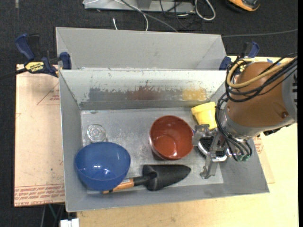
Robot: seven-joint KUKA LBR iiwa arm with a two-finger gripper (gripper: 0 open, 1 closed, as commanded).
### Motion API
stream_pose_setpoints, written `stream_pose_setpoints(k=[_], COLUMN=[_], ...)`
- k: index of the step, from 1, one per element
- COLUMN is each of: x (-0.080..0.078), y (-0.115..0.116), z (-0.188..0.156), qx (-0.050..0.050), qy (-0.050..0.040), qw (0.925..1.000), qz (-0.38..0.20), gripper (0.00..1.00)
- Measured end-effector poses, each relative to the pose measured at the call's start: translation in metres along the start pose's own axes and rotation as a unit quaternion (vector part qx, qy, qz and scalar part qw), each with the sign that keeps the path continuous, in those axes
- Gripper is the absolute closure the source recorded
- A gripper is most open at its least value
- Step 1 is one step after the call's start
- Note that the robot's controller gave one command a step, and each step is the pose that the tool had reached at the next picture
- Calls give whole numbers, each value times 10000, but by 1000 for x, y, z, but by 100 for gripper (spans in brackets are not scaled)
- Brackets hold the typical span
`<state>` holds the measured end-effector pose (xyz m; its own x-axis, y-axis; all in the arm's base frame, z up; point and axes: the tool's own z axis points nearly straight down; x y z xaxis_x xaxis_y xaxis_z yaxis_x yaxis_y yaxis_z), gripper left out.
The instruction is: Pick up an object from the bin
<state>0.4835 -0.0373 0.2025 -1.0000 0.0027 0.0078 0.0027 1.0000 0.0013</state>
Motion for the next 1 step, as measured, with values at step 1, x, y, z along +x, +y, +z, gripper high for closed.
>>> stream_pose_setpoints(k=[1], x=[-2], y=[0], z=[-4], qx=[4], qy=[-43], qw=[10000], qz=[-18], gripper=[0])
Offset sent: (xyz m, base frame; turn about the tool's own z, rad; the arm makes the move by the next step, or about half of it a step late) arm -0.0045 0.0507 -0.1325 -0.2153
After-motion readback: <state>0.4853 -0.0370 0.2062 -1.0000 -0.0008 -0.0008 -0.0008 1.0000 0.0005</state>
